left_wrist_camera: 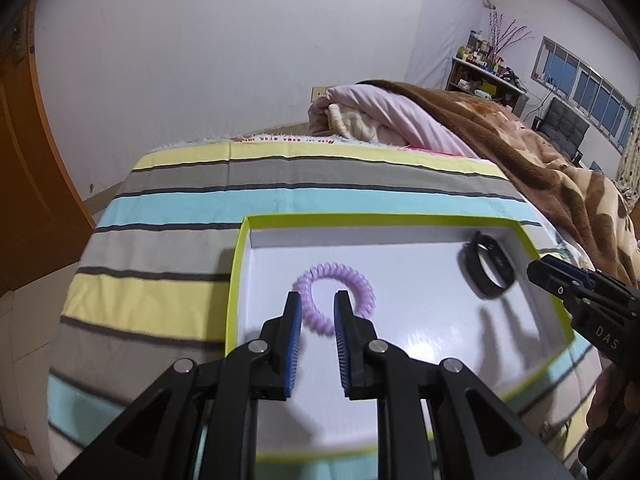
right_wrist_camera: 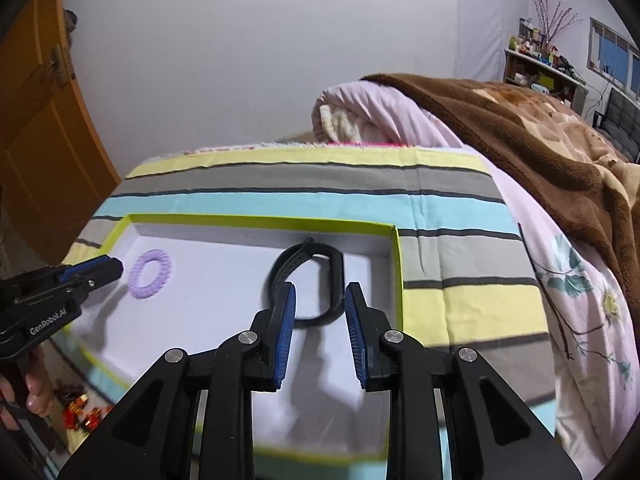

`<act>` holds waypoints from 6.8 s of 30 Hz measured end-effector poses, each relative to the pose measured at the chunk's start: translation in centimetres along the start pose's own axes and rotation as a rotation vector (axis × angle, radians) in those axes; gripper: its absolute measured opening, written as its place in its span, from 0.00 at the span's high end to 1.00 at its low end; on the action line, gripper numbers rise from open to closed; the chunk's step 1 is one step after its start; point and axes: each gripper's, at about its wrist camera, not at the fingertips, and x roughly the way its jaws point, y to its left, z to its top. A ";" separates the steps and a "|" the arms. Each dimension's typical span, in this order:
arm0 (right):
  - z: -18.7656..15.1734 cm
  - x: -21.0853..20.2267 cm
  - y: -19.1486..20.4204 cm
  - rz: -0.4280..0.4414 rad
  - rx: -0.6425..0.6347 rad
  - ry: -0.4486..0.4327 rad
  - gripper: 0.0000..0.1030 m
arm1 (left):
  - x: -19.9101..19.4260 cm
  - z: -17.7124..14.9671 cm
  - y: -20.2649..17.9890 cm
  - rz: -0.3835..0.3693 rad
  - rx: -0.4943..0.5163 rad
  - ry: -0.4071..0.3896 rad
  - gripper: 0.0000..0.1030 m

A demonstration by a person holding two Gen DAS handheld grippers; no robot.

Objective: Organize jewelry
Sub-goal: 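Withdraw both open tools from the box back to the jewelry row, then grasp the grey cord with the right tool while the left tool grasps the brown beaded bracelet, then carry both items into the lime-green box and open both tools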

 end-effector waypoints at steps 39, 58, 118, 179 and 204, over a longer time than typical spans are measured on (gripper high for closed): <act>-17.3 -18.6 3.5 0.022 -0.056 -0.192 0.75 | -18.1 -17.3 -1.0 -0.028 0.003 -0.208 0.83; -16.1 -14.3 1.0 -0.001 -0.018 -0.132 0.75 | -13.8 -15.5 0.5 0.005 -0.020 -0.162 0.75; -13.9 -14.7 0.0 0.061 0.007 -0.138 0.98 | -15.6 -13.5 1.2 -0.044 -0.059 -0.210 0.97; -4.8 -7.2 -0.2 0.057 -0.021 -0.155 0.98 | -6.9 -4.5 -1.0 -0.055 0.014 -0.183 0.97; -3.6 0.8 -1.3 0.028 0.000 0.007 0.89 | -0.6 -2.7 0.2 -0.058 0.007 -0.061 0.96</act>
